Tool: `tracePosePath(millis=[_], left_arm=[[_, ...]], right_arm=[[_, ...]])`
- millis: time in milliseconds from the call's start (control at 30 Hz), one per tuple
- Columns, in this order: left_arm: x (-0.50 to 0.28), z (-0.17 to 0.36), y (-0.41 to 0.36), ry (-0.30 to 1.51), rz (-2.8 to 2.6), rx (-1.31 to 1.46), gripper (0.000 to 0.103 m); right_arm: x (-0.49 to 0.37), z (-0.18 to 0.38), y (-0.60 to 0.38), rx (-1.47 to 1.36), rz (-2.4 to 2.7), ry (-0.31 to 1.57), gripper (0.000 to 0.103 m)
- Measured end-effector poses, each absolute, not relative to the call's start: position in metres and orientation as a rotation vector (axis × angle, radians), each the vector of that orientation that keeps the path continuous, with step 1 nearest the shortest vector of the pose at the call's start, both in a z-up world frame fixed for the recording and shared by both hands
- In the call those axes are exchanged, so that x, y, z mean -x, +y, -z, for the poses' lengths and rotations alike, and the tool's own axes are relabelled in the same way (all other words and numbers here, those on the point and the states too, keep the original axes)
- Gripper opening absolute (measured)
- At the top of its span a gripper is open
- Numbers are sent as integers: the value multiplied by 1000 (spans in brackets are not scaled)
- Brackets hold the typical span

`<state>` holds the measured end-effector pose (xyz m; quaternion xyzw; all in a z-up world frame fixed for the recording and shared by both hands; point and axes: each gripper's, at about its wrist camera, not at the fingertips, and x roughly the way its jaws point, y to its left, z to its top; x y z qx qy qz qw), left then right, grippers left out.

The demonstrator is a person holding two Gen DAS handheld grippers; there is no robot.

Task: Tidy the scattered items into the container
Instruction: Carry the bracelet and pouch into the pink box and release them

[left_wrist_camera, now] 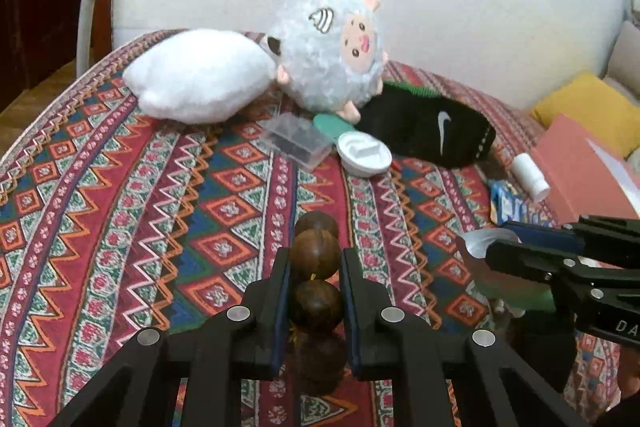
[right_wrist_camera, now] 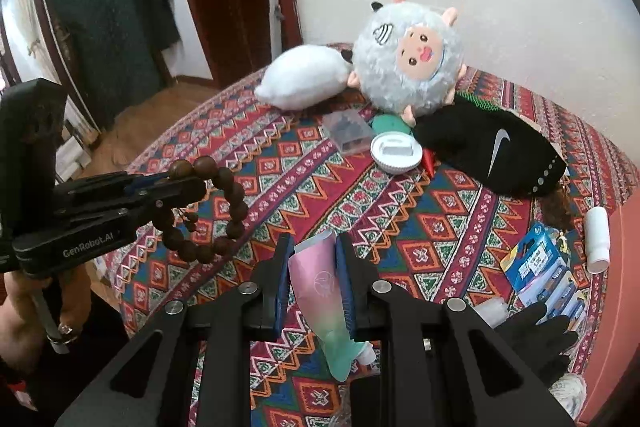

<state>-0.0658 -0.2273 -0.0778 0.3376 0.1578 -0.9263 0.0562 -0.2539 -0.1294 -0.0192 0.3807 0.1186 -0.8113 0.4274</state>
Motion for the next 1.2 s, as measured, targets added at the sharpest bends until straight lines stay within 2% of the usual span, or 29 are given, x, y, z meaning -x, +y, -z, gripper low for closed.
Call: tracePosePath(millis=[567, 833, 1200], left_arm=[[48, 54, -236, 515, 2846, -929, 17], [51, 26, -195, 414, 2921, -885, 17], [74, -23, -116, 283, 3055, -845, 17]], right_arm=[[246, -2, -121, -870, 2043, 269, 23], [238, -30, -89, -788, 2086, 214, 23], [231, -67, 2, -685, 2235, 99, 23]])
